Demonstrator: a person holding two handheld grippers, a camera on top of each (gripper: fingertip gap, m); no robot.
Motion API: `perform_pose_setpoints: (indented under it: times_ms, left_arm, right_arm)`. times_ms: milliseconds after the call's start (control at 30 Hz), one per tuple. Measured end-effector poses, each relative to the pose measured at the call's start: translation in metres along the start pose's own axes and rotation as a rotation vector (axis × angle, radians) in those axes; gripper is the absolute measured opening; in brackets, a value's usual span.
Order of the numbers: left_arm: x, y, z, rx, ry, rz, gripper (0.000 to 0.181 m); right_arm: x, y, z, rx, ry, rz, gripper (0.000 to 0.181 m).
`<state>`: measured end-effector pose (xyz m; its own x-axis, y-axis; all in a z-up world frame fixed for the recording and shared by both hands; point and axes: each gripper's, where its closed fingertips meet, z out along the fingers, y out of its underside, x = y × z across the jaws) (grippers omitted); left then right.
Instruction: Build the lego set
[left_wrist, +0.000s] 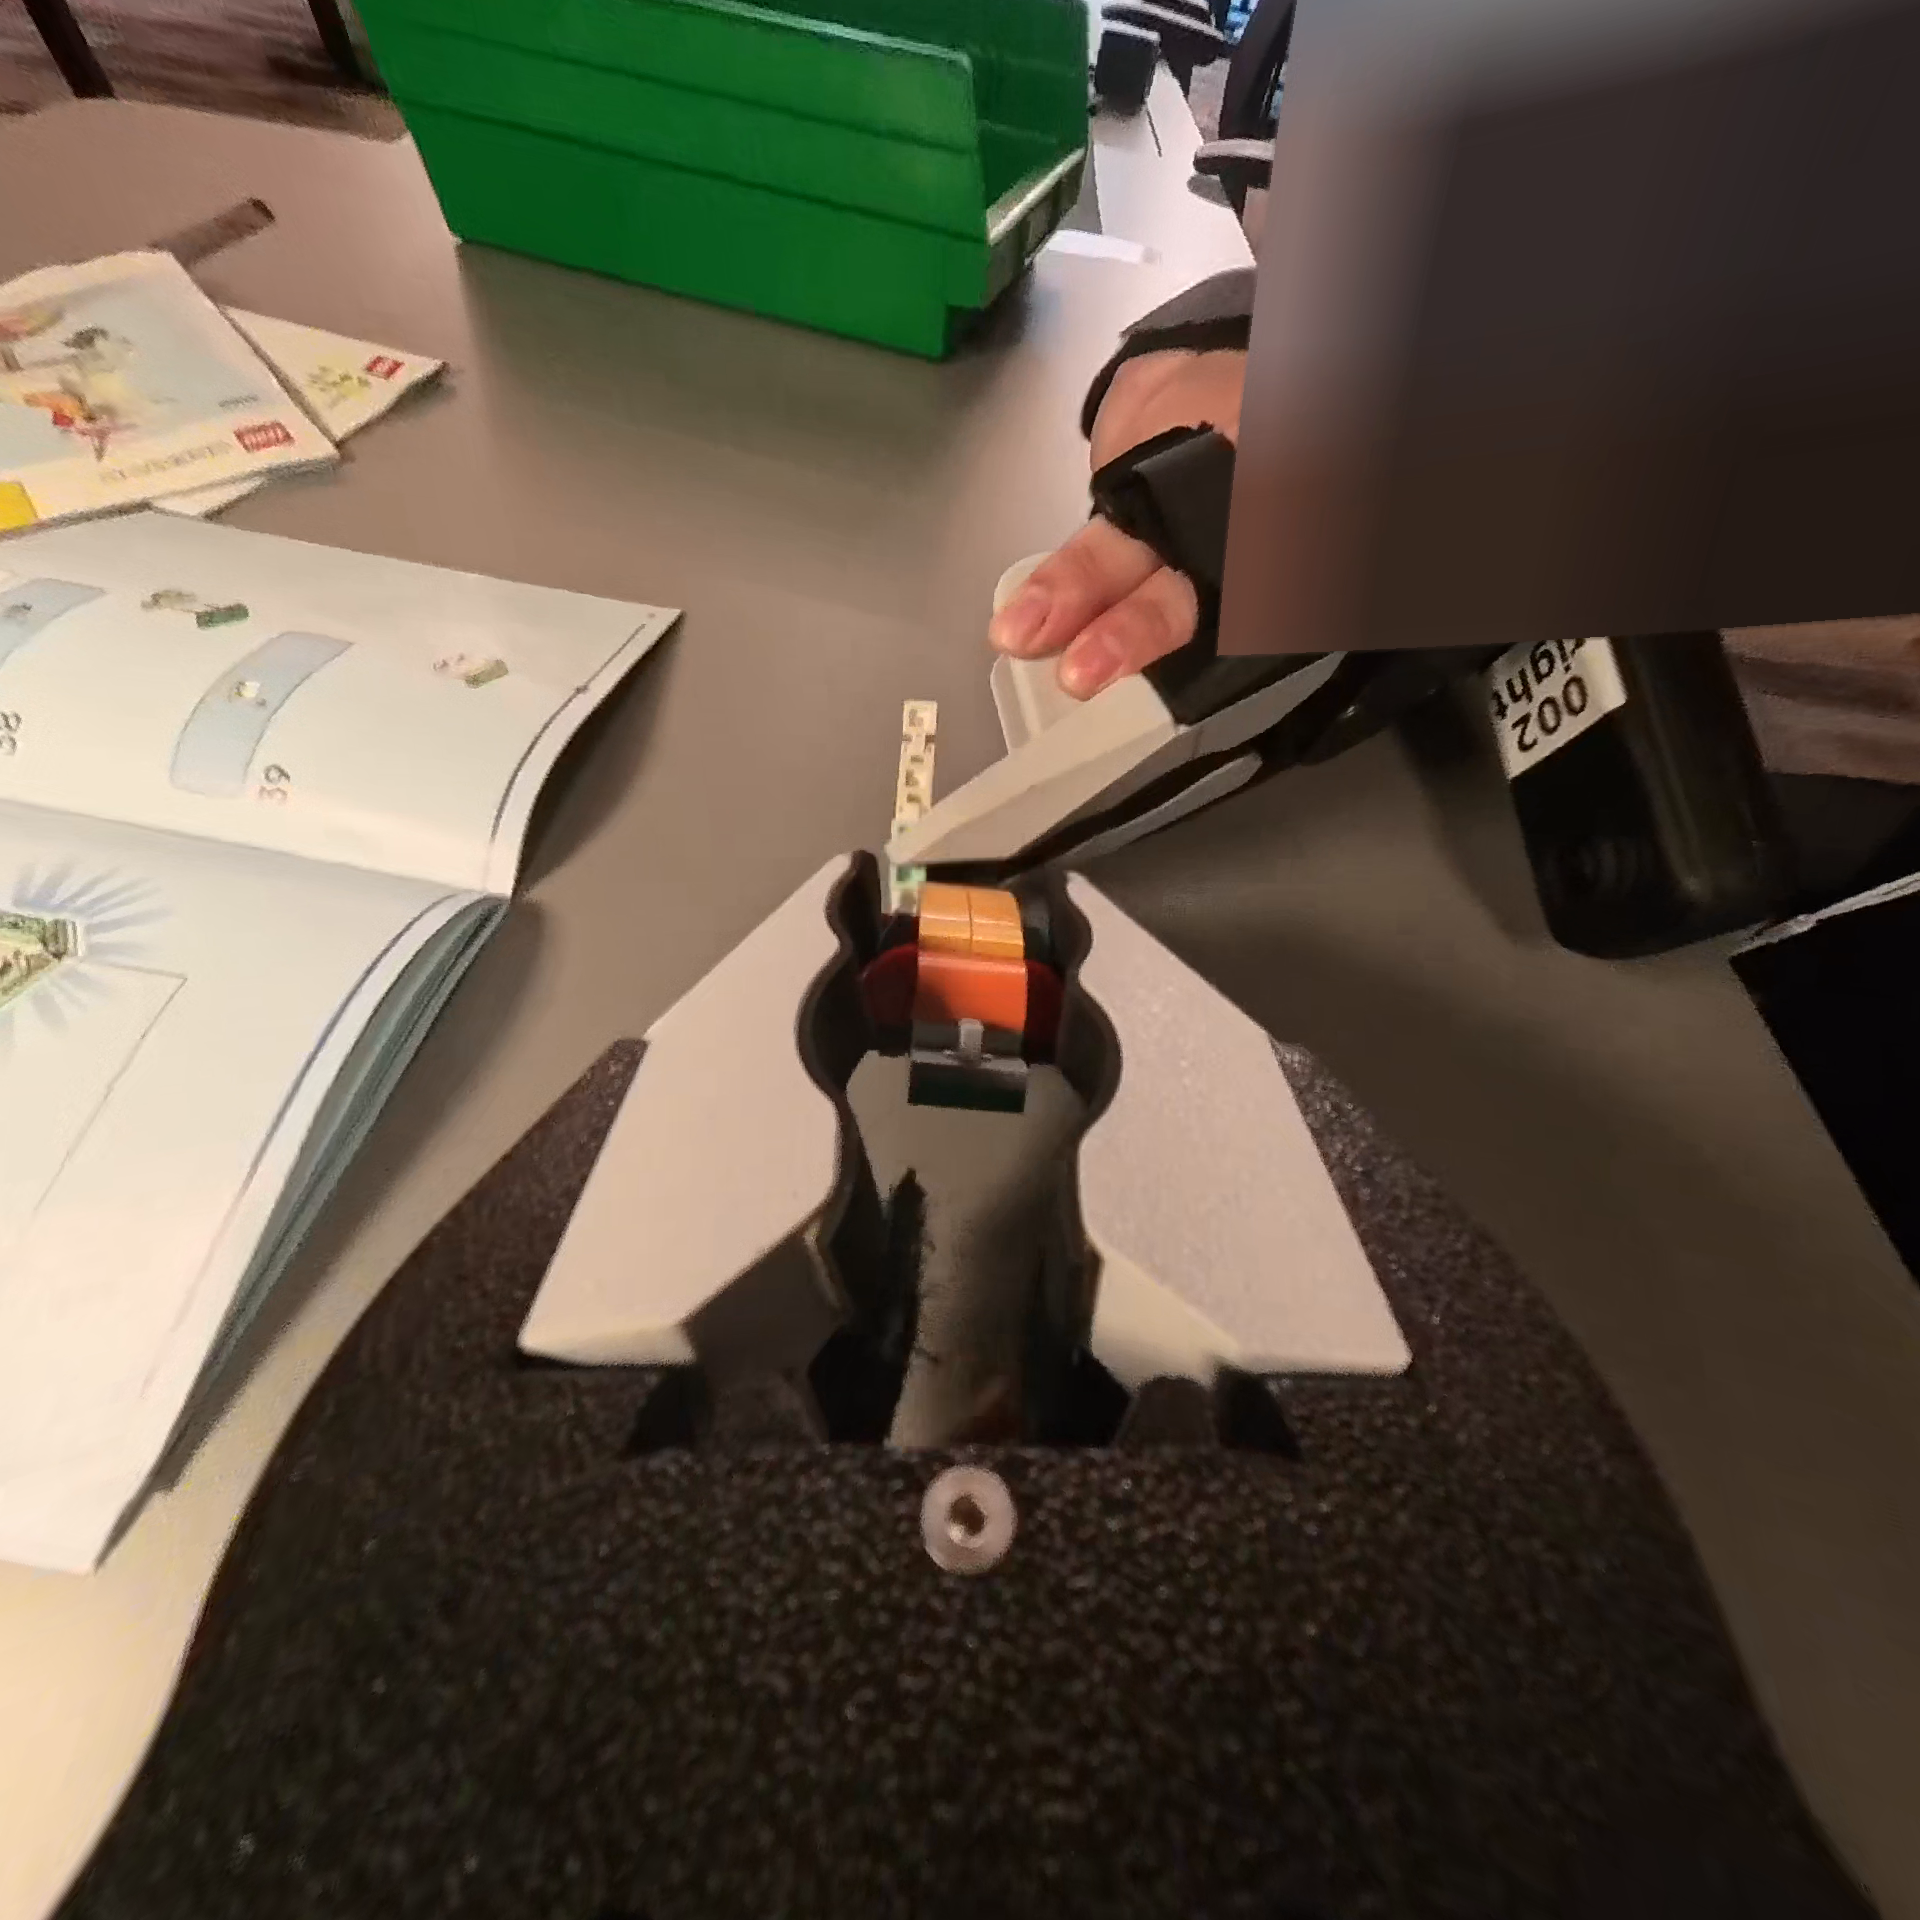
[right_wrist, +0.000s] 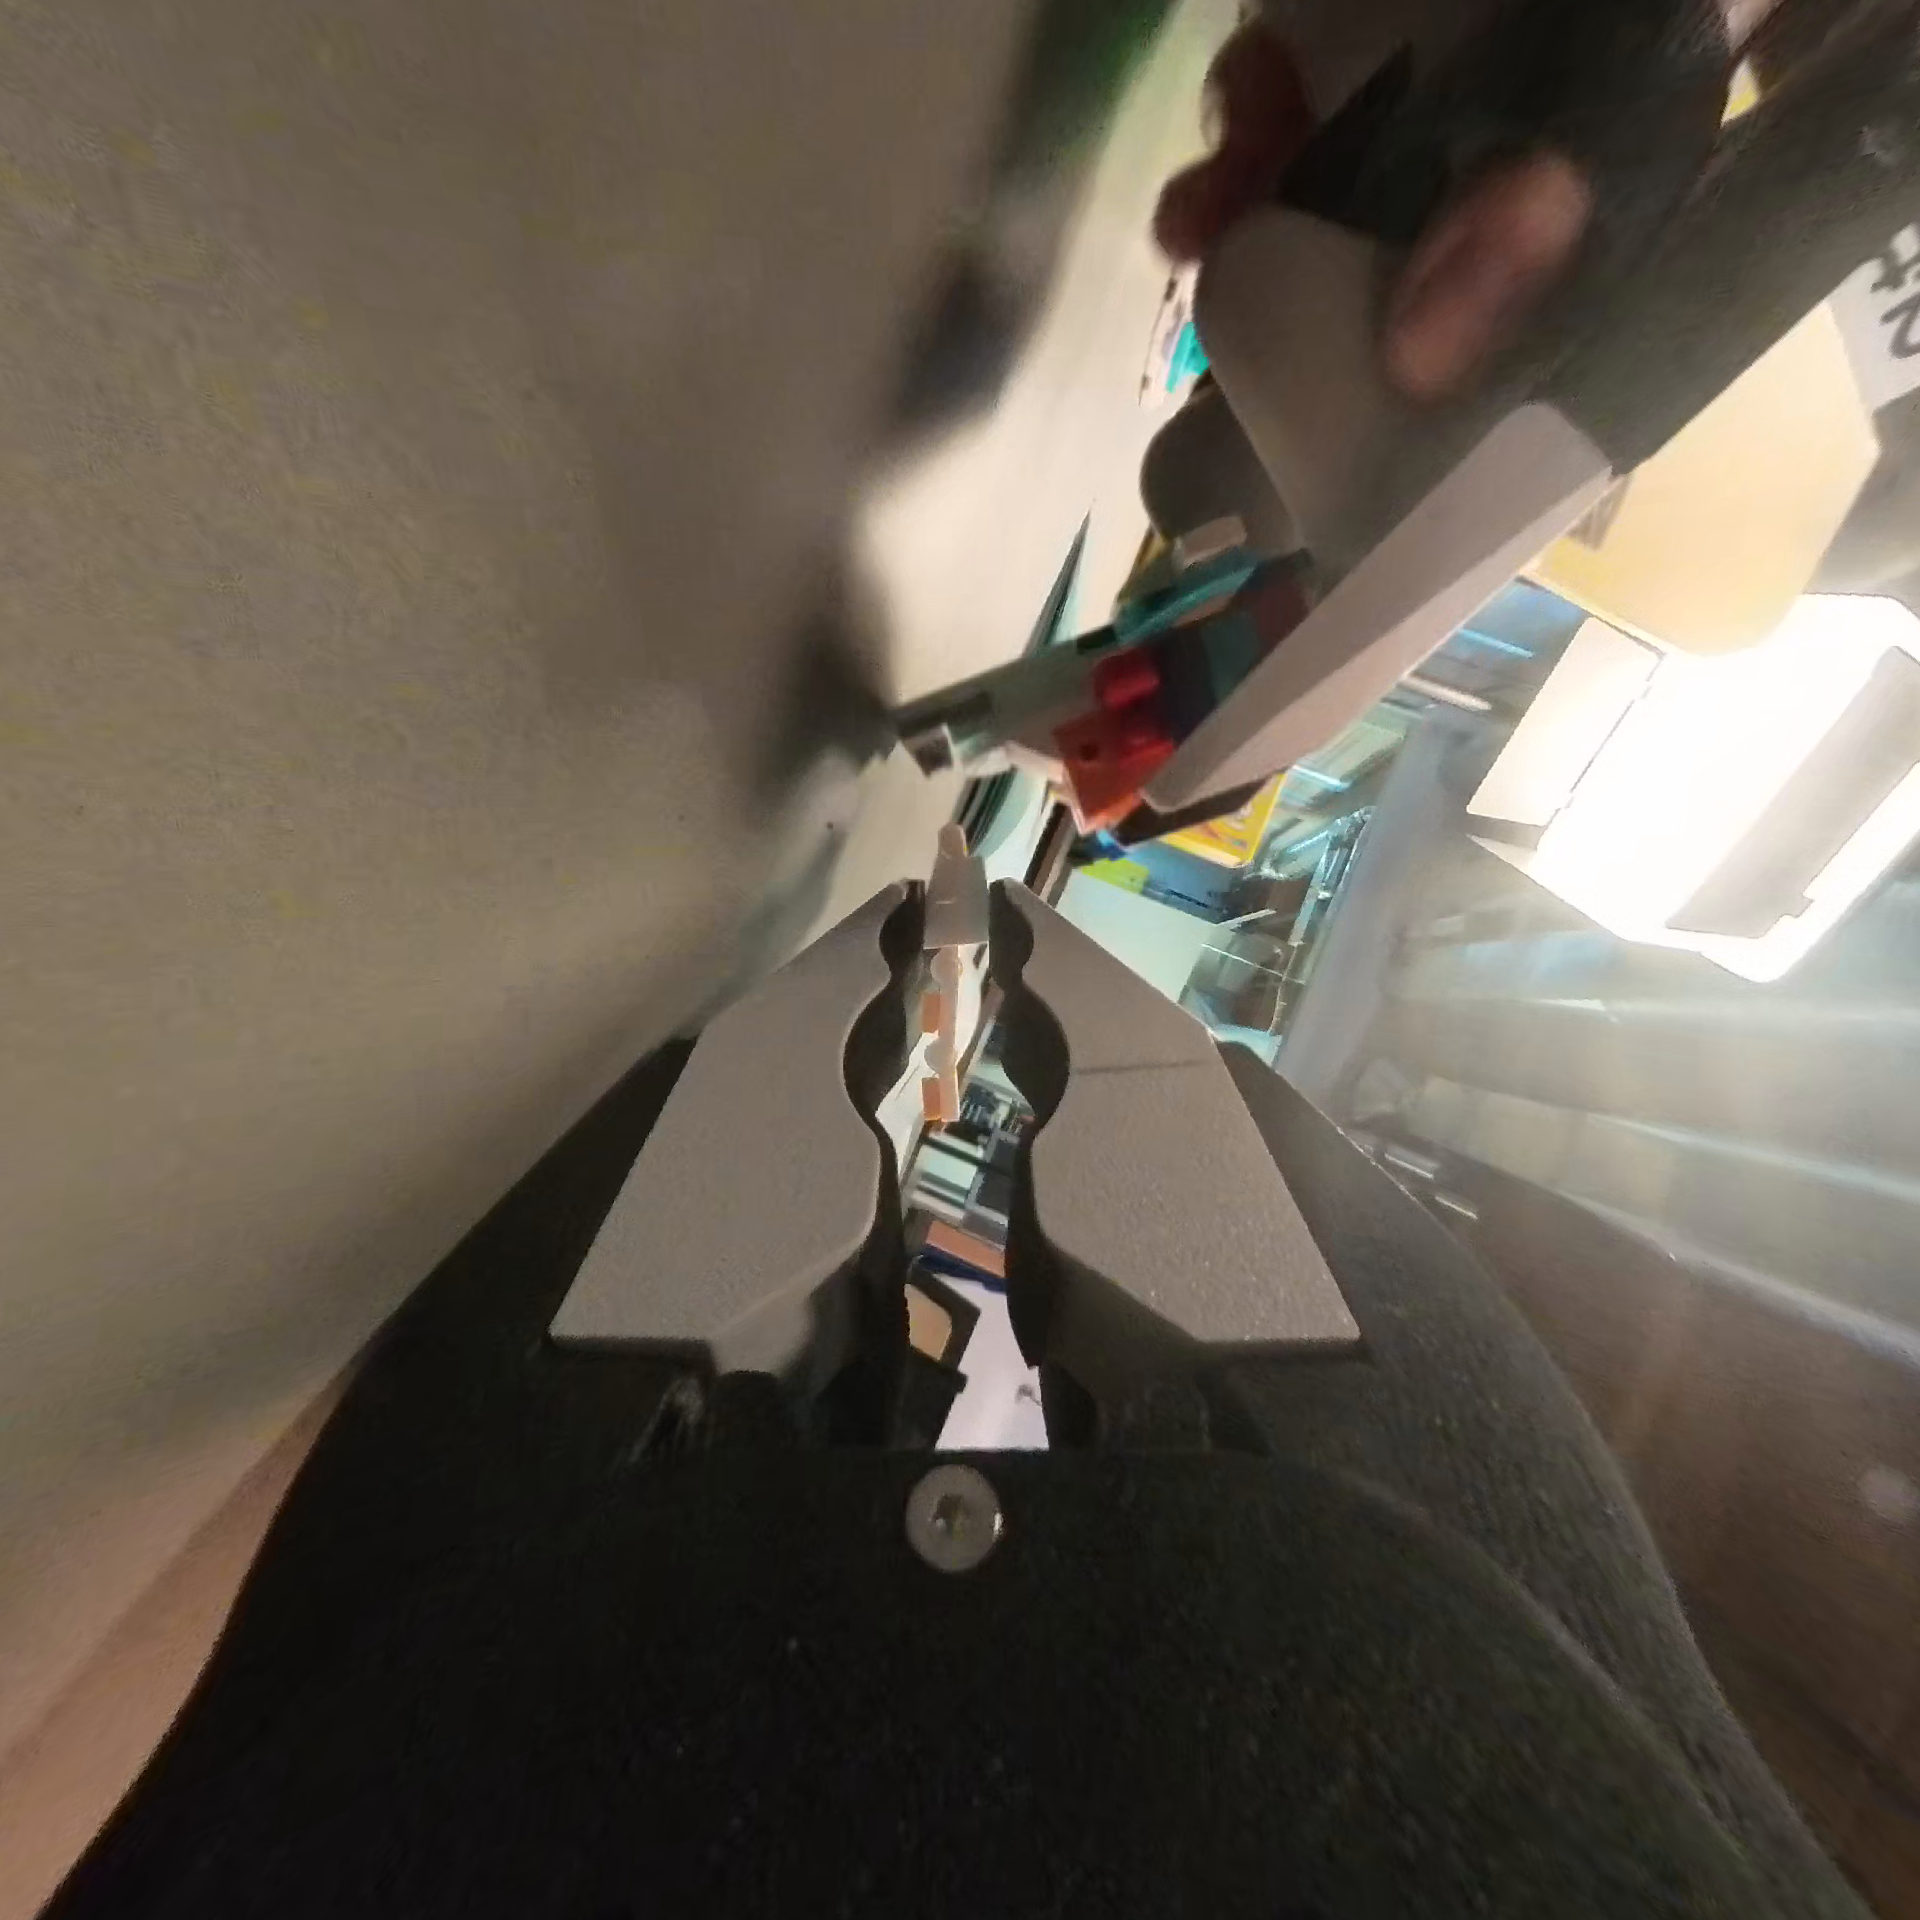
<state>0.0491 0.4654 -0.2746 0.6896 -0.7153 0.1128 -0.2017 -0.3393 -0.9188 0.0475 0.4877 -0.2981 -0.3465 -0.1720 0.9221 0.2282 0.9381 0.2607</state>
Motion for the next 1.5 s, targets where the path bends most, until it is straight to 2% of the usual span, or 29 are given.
perform_pose_setpoints:
  times_ms: [100,267,433,467,533,667,800,933,1133,1233,1500]
  left_arm:
    - [-0.002,0.006,-0.002,-0.04,0.004,-0.023,0.03]
    - [-0.003,0.034,-0.005,-0.225,-0.001,0.004,0.027]
    - [-0.001,0.035,-0.007,-0.239,-0.007,-0.007,0.027]
    - [0.0,0.035,-0.009,-0.239,0.001,-0.019,0.032]
    - [0.005,0.033,-0.015,-0.233,0.025,-0.055,0.059]
    - [-0.002,0.037,-0.033,-0.238,-0.031,-0.08,0.065]
    - [-0.004,0.049,-0.036,-0.279,-0.04,-0.063,0.045]
    - [-0.004,0.057,-0.031,-0.307,-0.019,-0.06,0.038]
    - [-0.003,0.053,-0.026,-0.277,0.008,-0.067,0.044]
    - [-0.004,0.051,-0.023,-0.267,0.007,-0.06,0.033]
    - [0.002,0.049,-0.016,-0.257,0.017,-0.005,0.032]
  right_arm:
    - [-0.001,0.002,0.001,0.005,-0.001,0.004,0.01]
    - [0.001,0.002,0.001,0.021,0.016,0.001,0.011]
    - [0.001,0.001,0.001,0.039,0.022,0.013,0.011]
    - [0.001,0.001,0.001,0.041,0.023,0.013,0.011]
    - [0.001,0.001,0.0,0.044,0.019,0.014,0.011]
    - [0.0,0.0,0.0,0.06,0.013,0.03,0.011]
    - [0.0,-0.002,0.0,0.081,0.011,0.055,0.011]
    - [-0.001,-0.005,0.0,0.098,0.002,0.077,0.011]
    - [-0.003,-0.007,0.0,0.119,-0.015,0.108,0.011]
    - [-0.002,-0.011,-0.002,0.137,-0.007,0.108,0.011]
    - [-0.003,-0.012,-0.008,0.148,-0.004,0.145,0.011]
